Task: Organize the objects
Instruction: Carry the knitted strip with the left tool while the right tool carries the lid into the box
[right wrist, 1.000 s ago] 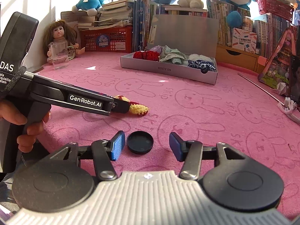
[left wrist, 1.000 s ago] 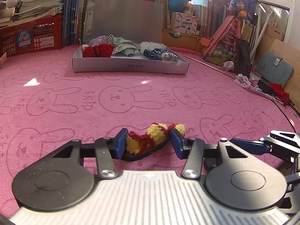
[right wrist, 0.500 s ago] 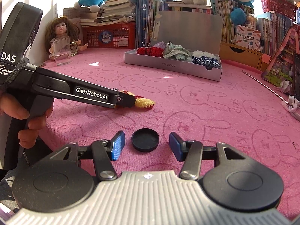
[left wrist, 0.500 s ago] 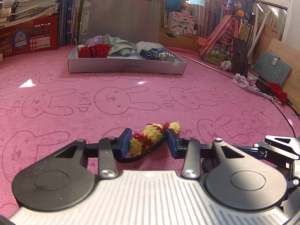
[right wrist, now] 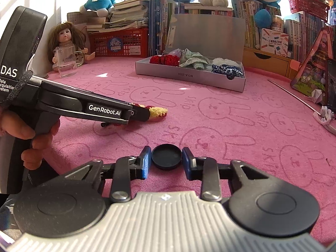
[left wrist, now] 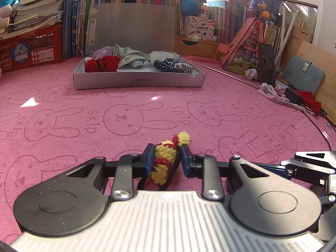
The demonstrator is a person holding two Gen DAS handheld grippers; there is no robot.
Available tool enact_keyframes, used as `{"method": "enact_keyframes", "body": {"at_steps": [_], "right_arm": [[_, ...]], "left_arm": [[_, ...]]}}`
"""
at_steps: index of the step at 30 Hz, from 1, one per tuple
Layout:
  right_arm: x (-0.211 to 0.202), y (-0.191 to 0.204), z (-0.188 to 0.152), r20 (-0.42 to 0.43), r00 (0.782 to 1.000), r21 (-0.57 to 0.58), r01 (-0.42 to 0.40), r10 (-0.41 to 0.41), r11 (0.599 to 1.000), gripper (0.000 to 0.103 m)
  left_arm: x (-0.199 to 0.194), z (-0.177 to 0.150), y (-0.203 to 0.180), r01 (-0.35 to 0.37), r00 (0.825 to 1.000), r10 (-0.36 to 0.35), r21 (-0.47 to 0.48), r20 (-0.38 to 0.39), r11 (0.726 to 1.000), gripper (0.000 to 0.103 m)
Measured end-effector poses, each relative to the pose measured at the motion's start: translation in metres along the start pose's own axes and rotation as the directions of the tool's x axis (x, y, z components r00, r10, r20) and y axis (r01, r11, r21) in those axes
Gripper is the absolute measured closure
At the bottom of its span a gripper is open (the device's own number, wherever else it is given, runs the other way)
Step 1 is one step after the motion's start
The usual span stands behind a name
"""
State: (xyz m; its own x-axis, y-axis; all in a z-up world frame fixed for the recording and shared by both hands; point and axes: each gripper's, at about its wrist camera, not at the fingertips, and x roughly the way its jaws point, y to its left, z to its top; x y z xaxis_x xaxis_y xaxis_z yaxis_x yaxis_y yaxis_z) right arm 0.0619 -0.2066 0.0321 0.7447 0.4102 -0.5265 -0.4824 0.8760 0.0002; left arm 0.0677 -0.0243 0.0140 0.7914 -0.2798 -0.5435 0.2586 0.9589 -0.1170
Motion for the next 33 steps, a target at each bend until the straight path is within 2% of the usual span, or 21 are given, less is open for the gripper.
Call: {"method": "enact_keyframes", "body": {"at_steps": [5, 9, 19, 33], "right_arm": [[0.004, -0.007, 0.008, 0.01, 1.0, 0.014, 0.029, -0.029, 0.999, 0.066], [0.015, -0.019, 0.017, 0.004, 0.999, 0.067, 0.051, -0.052, 0.996, 0.066], [0.038, -0.051, 0.059, 0.02, 0.993, 0.159, 0.112, -0.117, 0.981, 0.066], [0.082, -0.097, 0.116, 0.035, 0.992, 0.296, 0.109, -0.125, 0.949, 0.066]], "left_arm": [[0.0, 0.011, 0.005, -0.01, 1.0, 0.011, -0.007, 0.012, 1.0, 0.071], [0.007, 0.023, 0.014, -0.036, 0.999, 0.036, -0.02, 0.012, 0.999, 0.071], [0.021, 0.069, 0.036, -0.081, 0.994, 0.083, -0.03, 0.067, 0.996, 0.071], [0.055, 0.12, 0.065, -0.128, 0.983, 0.135, -0.058, 0.121, 0.99, 0.071]]}}
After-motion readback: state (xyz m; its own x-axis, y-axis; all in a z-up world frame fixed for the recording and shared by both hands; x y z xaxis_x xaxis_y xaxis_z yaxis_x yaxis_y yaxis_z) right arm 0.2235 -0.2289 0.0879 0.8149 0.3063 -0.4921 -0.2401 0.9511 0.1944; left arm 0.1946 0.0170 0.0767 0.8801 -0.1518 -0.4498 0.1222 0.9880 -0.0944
